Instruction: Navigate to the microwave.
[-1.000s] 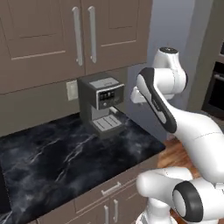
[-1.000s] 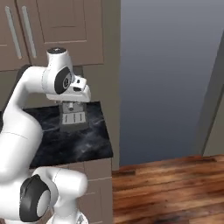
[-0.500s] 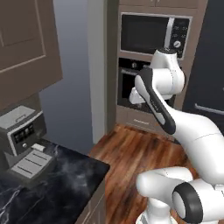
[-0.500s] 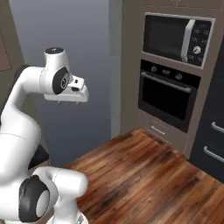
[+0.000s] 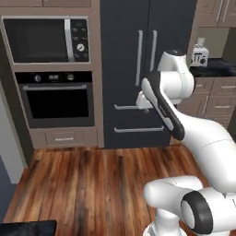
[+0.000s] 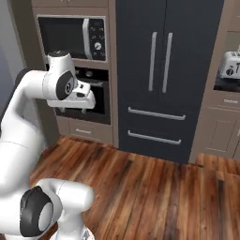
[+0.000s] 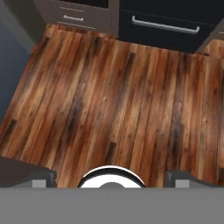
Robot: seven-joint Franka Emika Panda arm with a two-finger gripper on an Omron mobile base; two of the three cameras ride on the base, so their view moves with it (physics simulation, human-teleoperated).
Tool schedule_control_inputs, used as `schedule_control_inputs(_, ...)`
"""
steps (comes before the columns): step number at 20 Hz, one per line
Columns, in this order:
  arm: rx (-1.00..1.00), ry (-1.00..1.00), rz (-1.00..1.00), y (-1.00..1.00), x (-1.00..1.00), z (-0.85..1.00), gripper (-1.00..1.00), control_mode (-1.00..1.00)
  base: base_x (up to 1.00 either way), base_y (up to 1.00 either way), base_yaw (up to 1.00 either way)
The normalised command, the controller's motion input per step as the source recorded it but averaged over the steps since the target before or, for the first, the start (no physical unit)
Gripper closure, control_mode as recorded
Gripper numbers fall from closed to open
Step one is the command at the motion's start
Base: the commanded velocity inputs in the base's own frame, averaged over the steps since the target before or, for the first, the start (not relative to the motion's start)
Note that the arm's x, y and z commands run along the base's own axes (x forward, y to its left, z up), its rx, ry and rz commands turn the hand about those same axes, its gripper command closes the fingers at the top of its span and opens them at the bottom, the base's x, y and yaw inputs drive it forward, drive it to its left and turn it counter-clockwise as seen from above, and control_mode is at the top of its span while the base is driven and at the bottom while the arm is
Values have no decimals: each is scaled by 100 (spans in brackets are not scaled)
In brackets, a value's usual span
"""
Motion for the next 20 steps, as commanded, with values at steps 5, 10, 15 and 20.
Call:
schedule_control_inputs(5, 0, 0, 0, 0, 0, 0, -100, 100, 1, -1, -20)
schedule_control_inputs(10, 0, 0, 0, 0, 0, 0, -100, 100, 84, 1, -2)
schedule_control_inputs(15, 0, 0, 0, 0, 0, 0, -100, 100, 100, -11, -7)
schedule_control_inputs(20, 0, 0, 0, 0, 0, 0, -100, 100, 100, -16, -9)
